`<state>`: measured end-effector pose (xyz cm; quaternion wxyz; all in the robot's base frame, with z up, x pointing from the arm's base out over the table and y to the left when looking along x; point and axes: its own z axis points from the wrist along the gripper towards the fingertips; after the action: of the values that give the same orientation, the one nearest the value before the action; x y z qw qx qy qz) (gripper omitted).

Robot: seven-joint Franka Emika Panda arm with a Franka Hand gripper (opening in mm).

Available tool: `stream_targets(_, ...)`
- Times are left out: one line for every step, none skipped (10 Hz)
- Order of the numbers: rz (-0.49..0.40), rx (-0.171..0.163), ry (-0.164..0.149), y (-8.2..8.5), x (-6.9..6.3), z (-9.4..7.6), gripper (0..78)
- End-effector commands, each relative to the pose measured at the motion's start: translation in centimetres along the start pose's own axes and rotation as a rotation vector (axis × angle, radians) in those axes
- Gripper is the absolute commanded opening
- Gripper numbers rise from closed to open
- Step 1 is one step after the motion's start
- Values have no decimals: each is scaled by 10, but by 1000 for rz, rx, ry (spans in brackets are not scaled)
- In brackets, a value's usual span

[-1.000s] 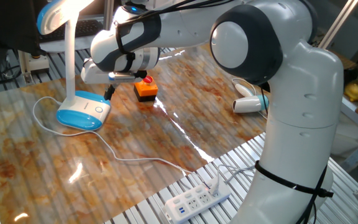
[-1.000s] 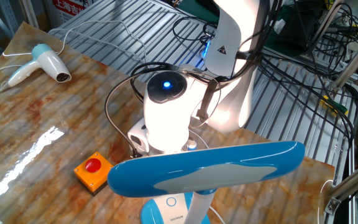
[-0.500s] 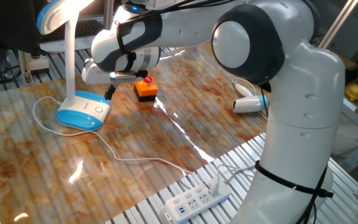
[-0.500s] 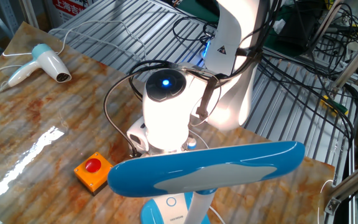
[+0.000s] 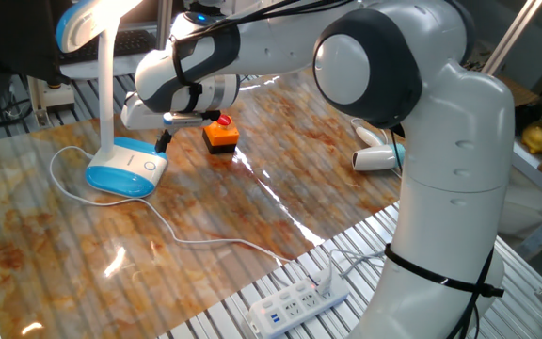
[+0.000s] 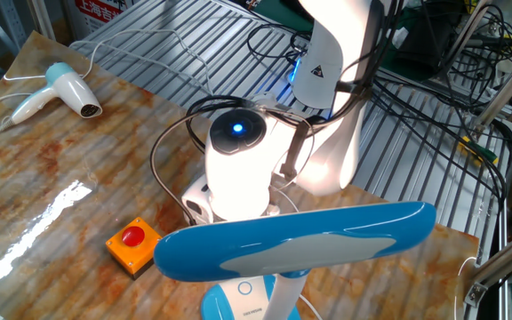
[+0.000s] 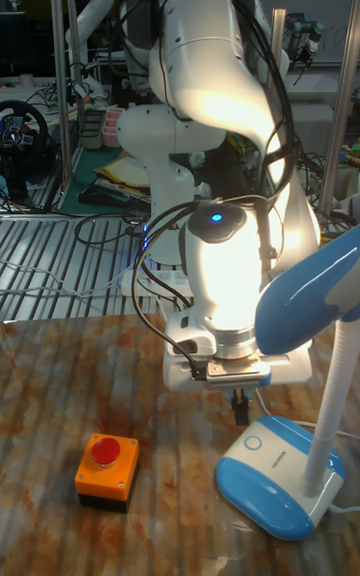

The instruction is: Turn off the desk lamp by pressing the button

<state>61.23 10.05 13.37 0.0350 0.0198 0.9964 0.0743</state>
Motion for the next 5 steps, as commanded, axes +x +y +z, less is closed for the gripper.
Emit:
stream_targets(1, -3, -6, 1, -4, 1, 0)
stream_targets(1, -4, -6, 1, -5, 2, 0)
stream_targets(0, -4, -6, 2, -6, 3, 0)
stream_targets(0, -5, -10, 2, -7, 5, 0)
stream_targets(1, -6, -12, 2, -7, 5, 0)
